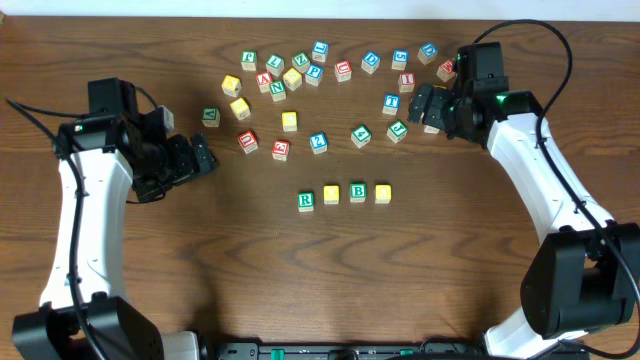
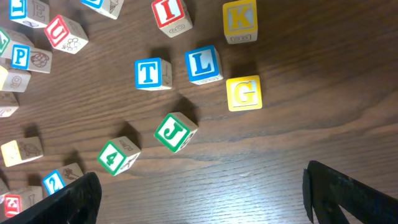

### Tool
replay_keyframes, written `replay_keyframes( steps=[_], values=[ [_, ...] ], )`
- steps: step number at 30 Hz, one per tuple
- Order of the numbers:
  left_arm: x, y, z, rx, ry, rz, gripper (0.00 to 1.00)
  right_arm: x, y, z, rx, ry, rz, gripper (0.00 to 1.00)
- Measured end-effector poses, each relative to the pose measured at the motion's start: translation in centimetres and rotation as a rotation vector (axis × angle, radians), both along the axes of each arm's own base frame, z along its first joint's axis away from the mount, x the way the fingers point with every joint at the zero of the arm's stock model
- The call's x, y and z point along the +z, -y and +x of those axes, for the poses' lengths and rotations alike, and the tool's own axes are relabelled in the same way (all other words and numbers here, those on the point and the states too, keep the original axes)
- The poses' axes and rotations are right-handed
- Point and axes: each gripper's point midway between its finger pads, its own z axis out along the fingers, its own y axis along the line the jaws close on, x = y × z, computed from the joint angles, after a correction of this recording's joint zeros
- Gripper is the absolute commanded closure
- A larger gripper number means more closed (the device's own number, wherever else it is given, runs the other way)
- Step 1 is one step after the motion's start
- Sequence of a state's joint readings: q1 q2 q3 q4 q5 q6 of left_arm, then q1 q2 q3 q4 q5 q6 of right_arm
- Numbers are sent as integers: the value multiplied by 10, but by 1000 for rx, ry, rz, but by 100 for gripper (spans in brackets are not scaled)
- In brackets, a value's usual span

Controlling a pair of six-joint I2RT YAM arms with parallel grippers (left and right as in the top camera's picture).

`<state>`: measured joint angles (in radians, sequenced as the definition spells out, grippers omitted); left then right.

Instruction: Spell out ROBOT

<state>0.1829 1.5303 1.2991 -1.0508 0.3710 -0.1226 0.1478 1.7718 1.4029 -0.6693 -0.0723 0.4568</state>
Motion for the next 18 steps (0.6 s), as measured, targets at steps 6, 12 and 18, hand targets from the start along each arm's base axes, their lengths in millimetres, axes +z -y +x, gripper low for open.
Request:
replay_keyframes(
  steps=[6, 12, 18],
  values=[
    [-1, 0, 1, 0, 2, 0, 2, 0, -15, -3, 27, -3, 12, 1],
    [1, -2, 8, 42, 18, -7, 2, 0, -25, -5, 49, -4, 14, 1],
    [2, -2, 12, 71, 28, -12, 3, 0, -30, -7, 62, -7, 14, 1]
  ],
)
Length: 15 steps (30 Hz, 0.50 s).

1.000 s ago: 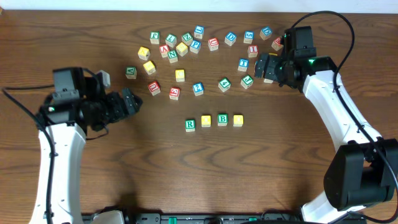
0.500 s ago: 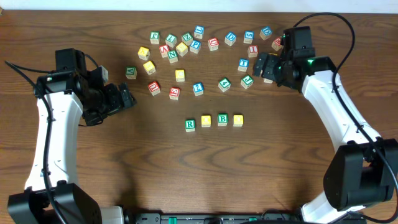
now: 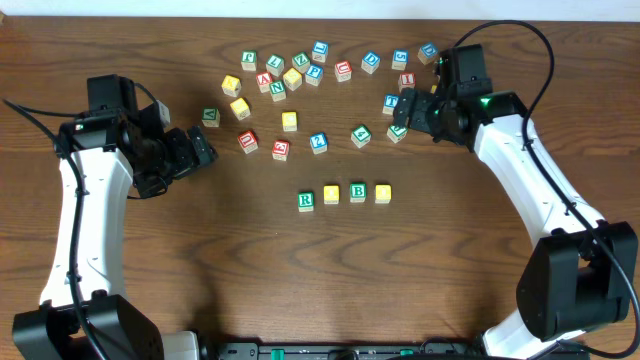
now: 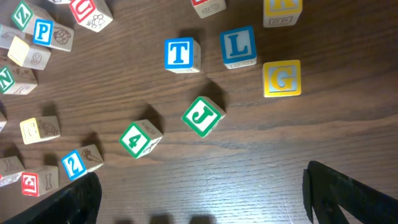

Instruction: Spell out ROBOT

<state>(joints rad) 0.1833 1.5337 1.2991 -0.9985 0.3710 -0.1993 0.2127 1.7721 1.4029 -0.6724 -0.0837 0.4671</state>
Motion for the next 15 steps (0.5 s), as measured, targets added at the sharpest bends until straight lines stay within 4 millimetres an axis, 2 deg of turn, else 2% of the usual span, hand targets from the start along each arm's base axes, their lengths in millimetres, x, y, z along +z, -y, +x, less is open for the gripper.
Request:
replay_keyframes(
  steps=[4, 9, 14, 15],
  values=[
    [1, -1, 4, 24, 9, -5, 2, 0, -6, -1, 12, -1, 3, 12],
    [3, -2, 10, 161, -3, -47, 2, -9, -11, -2, 9, -23, 9, 37],
    [7, -5, 22, 238, 29, -65, 2, -26, -11, -4, 6, -69, 3, 52],
    [7, -6, 23, 248, 35, -68, 2, -28, -11, -5, 4, -74, 2, 53]
  ],
)
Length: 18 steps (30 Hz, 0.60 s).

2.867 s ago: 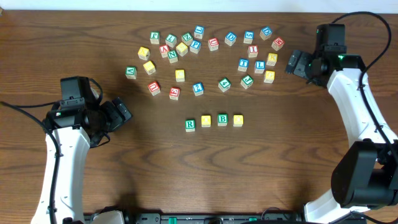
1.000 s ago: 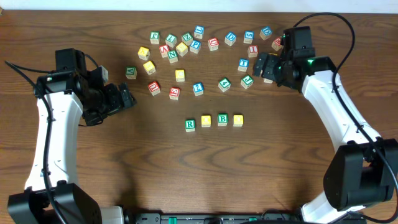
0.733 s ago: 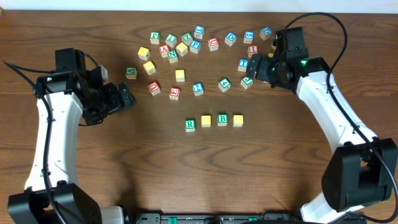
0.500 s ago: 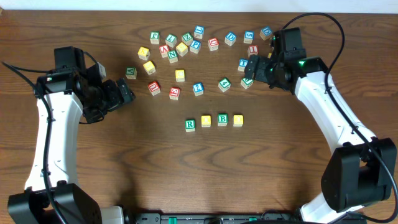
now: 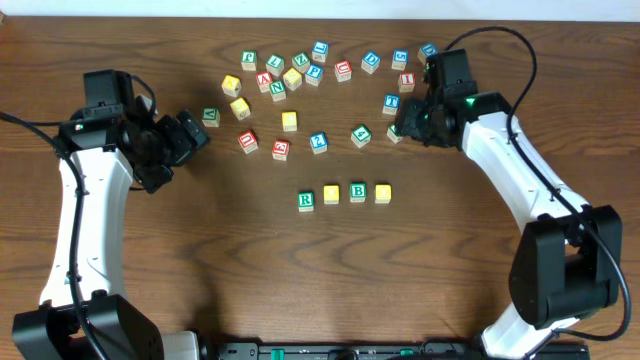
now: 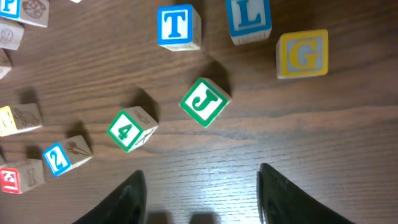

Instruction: Spell out ROBOT

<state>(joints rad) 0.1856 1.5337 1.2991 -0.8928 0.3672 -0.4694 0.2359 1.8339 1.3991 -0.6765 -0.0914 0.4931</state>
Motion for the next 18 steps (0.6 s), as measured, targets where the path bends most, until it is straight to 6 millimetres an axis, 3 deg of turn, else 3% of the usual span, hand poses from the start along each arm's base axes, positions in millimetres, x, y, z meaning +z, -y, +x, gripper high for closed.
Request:
replay_keyframes(
  steps=[2, 4, 5, 14, 18],
  values=[
    [1, -4, 2, 20, 9, -1, 2, -1, 0, 0, 1, -3, -1, 49],
    [3, -14, 6, 58, 25, -1, 2, -1, 0, 0, -3, -2, 1, 32],
    [4, -20, 9, 78, 36, 0, 2, -1, 0, 0, -3, -1, 0, 31],
    [5, -103, -5, 395, 34, -29, 3, 0, 0, 2, 0, 6, 0, 29],
    [3, -115, -15, 447, 9, -36, 2, 3, 3, 10, -15, 43, -20, 29]
  ],
)
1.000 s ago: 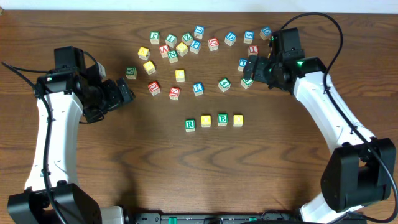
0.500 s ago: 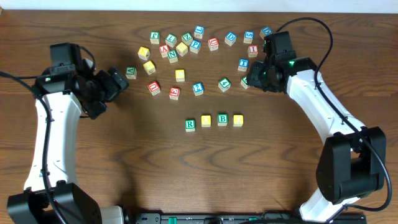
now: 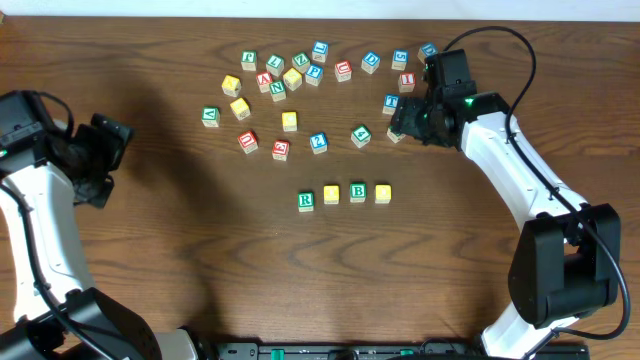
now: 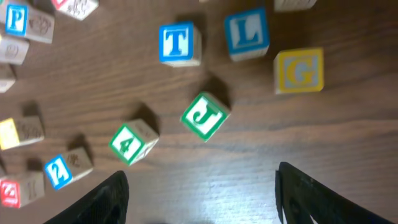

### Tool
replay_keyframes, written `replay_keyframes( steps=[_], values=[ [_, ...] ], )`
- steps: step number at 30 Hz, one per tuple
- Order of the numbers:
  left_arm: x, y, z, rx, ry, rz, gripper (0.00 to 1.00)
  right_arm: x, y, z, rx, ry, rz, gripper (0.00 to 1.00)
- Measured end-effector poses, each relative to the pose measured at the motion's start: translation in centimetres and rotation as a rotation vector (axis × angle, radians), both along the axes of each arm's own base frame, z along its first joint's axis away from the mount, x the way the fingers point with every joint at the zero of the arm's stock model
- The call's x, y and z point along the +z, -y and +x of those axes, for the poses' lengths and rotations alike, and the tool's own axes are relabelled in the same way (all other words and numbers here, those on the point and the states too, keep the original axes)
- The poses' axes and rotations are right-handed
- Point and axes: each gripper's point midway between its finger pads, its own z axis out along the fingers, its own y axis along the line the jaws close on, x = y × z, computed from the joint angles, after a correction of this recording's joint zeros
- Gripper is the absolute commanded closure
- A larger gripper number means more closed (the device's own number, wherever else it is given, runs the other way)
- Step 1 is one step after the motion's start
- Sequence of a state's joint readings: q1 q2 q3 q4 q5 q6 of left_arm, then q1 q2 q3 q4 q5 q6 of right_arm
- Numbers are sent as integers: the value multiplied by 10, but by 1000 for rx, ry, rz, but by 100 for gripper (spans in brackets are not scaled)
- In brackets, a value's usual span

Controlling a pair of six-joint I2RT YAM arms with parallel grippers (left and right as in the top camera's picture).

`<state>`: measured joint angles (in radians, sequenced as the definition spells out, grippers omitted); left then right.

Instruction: Spell out ROBOT

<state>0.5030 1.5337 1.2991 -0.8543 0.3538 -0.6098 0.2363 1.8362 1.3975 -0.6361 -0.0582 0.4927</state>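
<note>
A row of four blocks lies at mid-table: green R (image 3: 306, 200), a yellow block (image 3: 331, 194), green B (image 3: 357, 192) and another yellow block (image 3: 382, 193). The blue T block (image 4: 178, 43) sits in the scattered pile, with the T (image 3: 391, 102) just beyond my right gripper (image 3: 407, 122). In the wrist view my right gripper (image 4: 202, 196) stands open with bare wood between its fingers. The green J block (image 4: 205, 116) is ahead of it. My left gripper (image 3: 103, 150) is far left, near no block.
Several loose letter blocks are scattered across the back of the table (image 3: 200, 260). Near my right gripper are the green 4 (image 4: 132, 142), blue L (image 4: 247, 34) and yellow G (image 4: 299, 70). A blue 2 (image 4: 60, 169) lies left of them.
My left arm has moved from beside the green block at the pile's left edge out to the table's left side. My right gripper stays open over the J block, its fingers slightly wider apart.
The row of four blocks stood unchanged throughout. My right gripper, open, went from the pile's right edge to a spot near the J and T blocks. My left gripper stood near the pile's left side, then moved far left.
</note>
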Motion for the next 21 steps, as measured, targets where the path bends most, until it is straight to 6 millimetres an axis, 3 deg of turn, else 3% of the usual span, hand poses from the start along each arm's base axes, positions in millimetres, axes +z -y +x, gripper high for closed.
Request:
replay_keyframes(
  steps=[5, 10, 13, 15, 21],
  values=[
    [-3, 4, -8, 2, -34, -18, 3, 4, 14, 12, -42, 47, -37, 29],
    [-4, 4, -8, 2, -34, -18, 2, 16, 47, 23, -120, 74, -51, 28],
    [-5, 4, -8, 2, -37, -19, 2, 41, 69, 33, -159, 133, -53, 28],
    [-5, 4, -8, 2, -38, -20, 2, 68, 87, 36, -183, 185, -60, 27],
    [-6, 4, -9, 2, -40, -21, 3, 105, 130, 17, -204, 155, -48, 27]
  ],
)
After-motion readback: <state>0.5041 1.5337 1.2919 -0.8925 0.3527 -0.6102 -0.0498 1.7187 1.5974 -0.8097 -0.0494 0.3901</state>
